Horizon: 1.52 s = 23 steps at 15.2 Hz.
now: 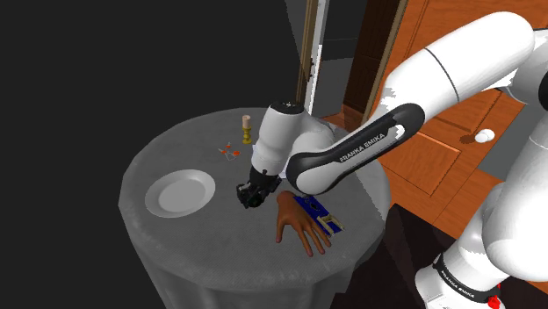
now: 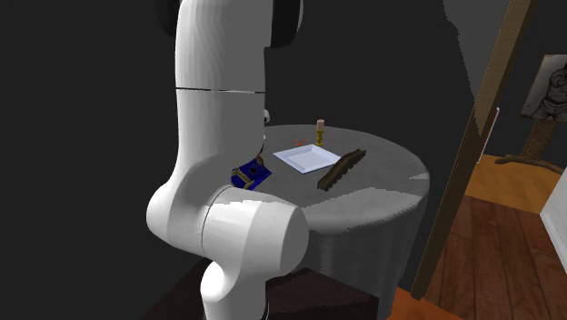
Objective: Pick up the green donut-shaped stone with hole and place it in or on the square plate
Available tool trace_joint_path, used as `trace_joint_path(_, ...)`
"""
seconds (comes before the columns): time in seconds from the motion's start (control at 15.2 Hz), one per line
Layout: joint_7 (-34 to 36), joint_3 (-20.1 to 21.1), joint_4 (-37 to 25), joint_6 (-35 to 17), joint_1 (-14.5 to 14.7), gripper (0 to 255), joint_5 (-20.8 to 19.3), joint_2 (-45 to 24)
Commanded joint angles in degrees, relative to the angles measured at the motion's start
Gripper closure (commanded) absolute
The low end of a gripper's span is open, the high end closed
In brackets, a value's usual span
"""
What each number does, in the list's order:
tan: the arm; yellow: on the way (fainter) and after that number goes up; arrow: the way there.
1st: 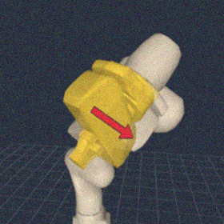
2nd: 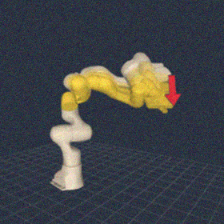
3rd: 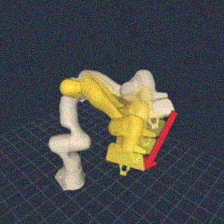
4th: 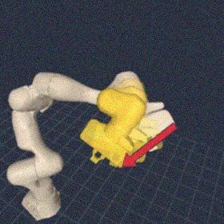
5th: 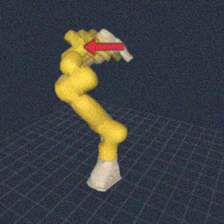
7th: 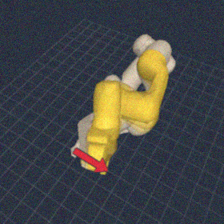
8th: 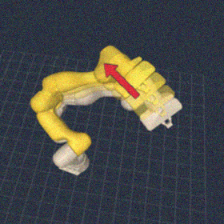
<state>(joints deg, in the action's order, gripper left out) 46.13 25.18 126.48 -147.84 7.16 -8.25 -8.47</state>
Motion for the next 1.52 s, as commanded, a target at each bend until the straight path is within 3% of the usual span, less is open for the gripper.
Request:
trace_joint_path(0.0, 0.01, 0.04, 0.00, 0.01, 0.04, 255, 0.00, -0.05)
trace_joint_path(1.25, -4.70, 0.97, -5.32, 12.29, -0.85, 255, 6.55, 7.86)
trace_joint_path(1.45, -9.89, -1.04, -4.43, 11.98, -2.94, 255, 8.37, 8.56)
